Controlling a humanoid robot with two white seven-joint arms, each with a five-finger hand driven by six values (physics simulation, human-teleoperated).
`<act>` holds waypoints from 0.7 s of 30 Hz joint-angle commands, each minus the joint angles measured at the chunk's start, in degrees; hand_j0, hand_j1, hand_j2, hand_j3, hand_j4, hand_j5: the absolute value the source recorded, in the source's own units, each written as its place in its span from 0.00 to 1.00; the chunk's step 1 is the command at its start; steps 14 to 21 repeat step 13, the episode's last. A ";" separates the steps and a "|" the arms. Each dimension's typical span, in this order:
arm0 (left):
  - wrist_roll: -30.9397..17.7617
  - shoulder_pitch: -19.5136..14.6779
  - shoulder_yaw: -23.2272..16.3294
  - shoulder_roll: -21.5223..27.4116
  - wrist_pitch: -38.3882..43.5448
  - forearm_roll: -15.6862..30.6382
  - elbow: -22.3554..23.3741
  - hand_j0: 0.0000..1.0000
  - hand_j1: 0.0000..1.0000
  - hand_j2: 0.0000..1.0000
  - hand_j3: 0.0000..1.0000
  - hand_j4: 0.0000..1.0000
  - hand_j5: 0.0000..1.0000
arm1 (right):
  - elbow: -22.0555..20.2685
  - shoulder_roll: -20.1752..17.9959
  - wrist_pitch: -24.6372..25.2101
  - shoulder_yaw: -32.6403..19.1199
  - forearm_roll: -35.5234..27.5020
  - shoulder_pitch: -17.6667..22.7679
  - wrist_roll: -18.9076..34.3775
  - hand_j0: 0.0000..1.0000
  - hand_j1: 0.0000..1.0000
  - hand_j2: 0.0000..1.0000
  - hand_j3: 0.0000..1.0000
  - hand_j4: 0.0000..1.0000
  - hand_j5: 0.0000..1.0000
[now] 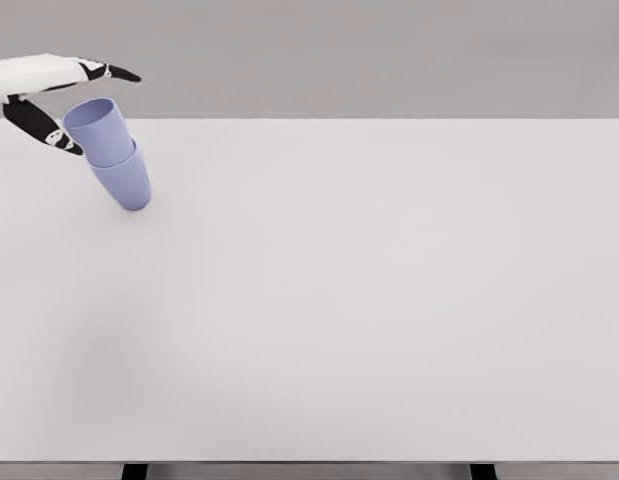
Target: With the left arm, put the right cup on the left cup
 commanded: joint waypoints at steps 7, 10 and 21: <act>-0.68 4.57 2.65 24.36 0.15 12.51 -42.23 1.00 1.00 1.00 1.00 1.00 1.00 | 0.01 0.00 -0.03 0.00 0.07 0.00 0.03 1.00 1.00 1.00 1.00 1.00 1.00; -0.24 9.05 4.85 22.60 0.15 12.60 -42.41 1.00 1.00 1.00 1.00 1.00 1.00 | 0.01 0.00 -0.03 0.00 0.07 0.00 0.03 1.00 1.00 1.00 1.00 1.00 1.00; -0.15 11.51 5.12 19.53 0.15 12.52 -42.41 1.00 1.00 1.00 1.00 1.00 1.00 | 0.01 0.00 -0.03 0.00 0.07 0.00 0.03 1.00 1.00 1.00 1.00 1.00 1.00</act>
